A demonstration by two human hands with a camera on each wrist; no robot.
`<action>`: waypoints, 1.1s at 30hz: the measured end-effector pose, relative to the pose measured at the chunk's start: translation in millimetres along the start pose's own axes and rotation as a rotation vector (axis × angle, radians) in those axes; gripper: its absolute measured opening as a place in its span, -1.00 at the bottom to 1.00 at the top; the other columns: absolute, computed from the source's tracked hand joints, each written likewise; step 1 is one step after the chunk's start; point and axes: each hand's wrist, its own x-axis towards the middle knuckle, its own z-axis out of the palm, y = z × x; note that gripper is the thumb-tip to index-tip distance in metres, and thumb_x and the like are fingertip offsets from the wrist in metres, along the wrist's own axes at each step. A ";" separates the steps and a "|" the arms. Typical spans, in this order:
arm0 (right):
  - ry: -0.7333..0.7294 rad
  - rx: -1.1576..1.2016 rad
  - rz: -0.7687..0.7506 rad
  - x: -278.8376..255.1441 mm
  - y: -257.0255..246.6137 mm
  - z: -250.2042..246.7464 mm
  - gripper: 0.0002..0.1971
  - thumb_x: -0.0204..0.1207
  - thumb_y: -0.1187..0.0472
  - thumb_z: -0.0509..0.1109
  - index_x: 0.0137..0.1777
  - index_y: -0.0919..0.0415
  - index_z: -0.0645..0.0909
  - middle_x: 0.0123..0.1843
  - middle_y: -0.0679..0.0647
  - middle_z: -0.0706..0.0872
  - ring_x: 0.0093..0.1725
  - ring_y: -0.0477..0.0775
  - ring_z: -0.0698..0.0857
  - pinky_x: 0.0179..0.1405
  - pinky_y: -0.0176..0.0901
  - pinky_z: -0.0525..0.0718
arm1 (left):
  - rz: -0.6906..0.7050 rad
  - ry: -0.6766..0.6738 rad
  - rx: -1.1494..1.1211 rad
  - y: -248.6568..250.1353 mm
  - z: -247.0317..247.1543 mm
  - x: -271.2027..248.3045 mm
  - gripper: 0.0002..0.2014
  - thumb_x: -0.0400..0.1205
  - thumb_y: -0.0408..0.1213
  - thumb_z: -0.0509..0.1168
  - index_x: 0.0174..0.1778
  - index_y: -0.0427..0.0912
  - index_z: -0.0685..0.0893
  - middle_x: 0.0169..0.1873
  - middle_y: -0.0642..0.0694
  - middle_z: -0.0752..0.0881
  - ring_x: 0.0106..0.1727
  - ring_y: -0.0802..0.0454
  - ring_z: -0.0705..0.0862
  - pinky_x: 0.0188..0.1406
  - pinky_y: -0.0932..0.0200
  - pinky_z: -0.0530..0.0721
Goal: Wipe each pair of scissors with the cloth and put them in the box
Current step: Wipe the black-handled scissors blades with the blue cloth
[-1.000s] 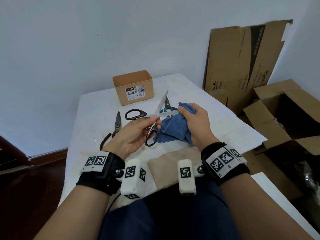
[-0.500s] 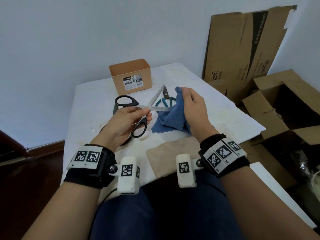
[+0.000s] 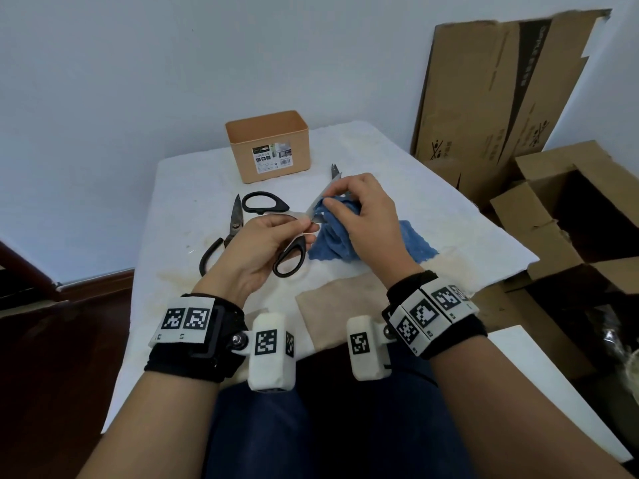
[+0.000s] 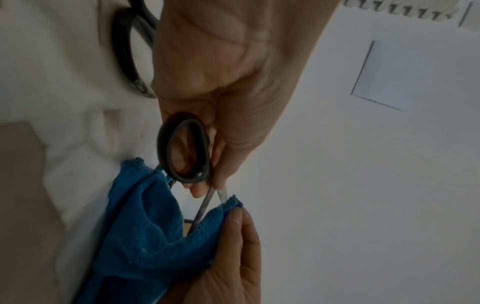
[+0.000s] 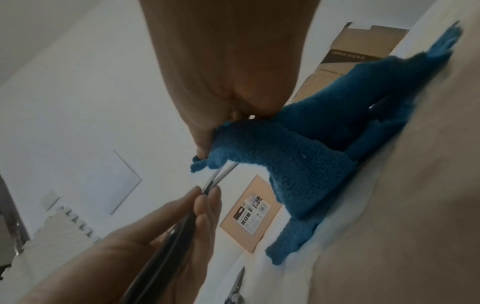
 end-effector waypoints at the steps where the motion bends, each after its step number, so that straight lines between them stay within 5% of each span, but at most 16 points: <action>1: -0.006 -0.024 -0.008 0.7 0.7 1.8 -0.96 0.52 0.31 0.45 -0.07 0.21 0.71 0.01 0.04 0.63 -0.01 -0.33 0.59 0.04 -0.55 0.48 | 0.001 -0.002 -0.001 0.7 0.8 -0.4 -0.91 0.68 -0.38 0.37 -0.07 -0.29 0.77 -0.17 -0.10 0.87 -0.20 0.09 0.81 -0.14 0.29 0.78; 9: -0.038 -0.139 -0.046 -2.1 9.0 11.5 -0.96 0.52 0.25 0.48 -0.06 0.18 0.72 -0.03 -0.01 0.56 -0.06 -0.39 0.55 0.00 -0.65 0.39 | -0.022 -0.006 -0.049 0.3 2.9 1.8 -0.87 0.67 -0.47 0.33 -0.02 -0.44 0.76 -0.24 -0.20 0.84 -0.29 0.10 0.80 -0.21 0.30 0.78; 13: -0.101 -0.153 -0.074 -4.2 9.0 9.5 -0.85 0.53 0.19 0.49 0.06 0.20 0.74 0.02 0.01 0.58 -0.01 -0.36 0.56 0.09 -0.63 0.41 | -0.015 -0.026 -0.057 -0.1 0.1 3.3 -0.87 0.67 -0.37 0.37 -0.05 -0.36 0.78 -0.25 -0.17 0.84 -0.24 0.07 0.78 -0.03 0.23 0.78; 18: -0.130 -0.152 -0.021 -3.3 7.8 7.7 -0.88 0.53 0.28 0.44 0.04 0.14 0.72 -0.02 -0.04 0.70 -0.01 -0.19 0.62 0.02 -0.58 0.46 | 0.010 -0.004 0.125 1.7 -0.8 4.4 -0.89 0.66 -0.27 0.40 -0.03 -0.21 0.81 -0.26 -0.01 0.84 -0.37 0.26 0.64 -0.38 0.45 0.60; 22: -0.015 -0.029 0.034 -5.2 3.7 5.3 -0.89 0.54 0.35 0.39 0.01 0.17 0.68 -0.07 -0.14 0.73 0.00 -0.26 0.66 0.04 -0.56 0.52 | 0.000 0.013 0.147 1.2 -2.2 4.2 -0.91 0.65 -0.32 0.41 -0.05 -0.25 0.80 -0.33 0.04 0.81 -0.55 0.25 0.42 -0.56 0.47 0.40; 26: 0.155 0.046 0.118 -3.0 5.5 0.8 -0.88 0.57 0.27 0.42 0.02 0.09 0.57 -0.10 -0.25 0.65 -0.06 -0.41 0.62 -0.03 -0.61 0.51 | 0.002 -0.008 0.123 2.5 -3.8 4.7 -0.92 0.63 -0.34 0.42 -0.08 -0.27 0.79 -0.26 -0.04 0.82 -0.55 0.22 0.38 -0.56 0.47 0.39; 33: 0.000 -0.017 -0.066 -9.1 4.8 6.3 -0.88 0.52 0.34 0.43 0.02 0.23 0.71 -0.06 -0.03 0.74 -0.01 -0.18 0.66 0.06 -0.41 0.58 | 0.028 -0.015 0.115 4.7 -0.7 8.2 -0.91 0.65 -0.35 0.40 -0.04 -0.31 0.74 -0.42 0.06 0.78 -0.54 0.23 0.37 -0.55 0.47 0.42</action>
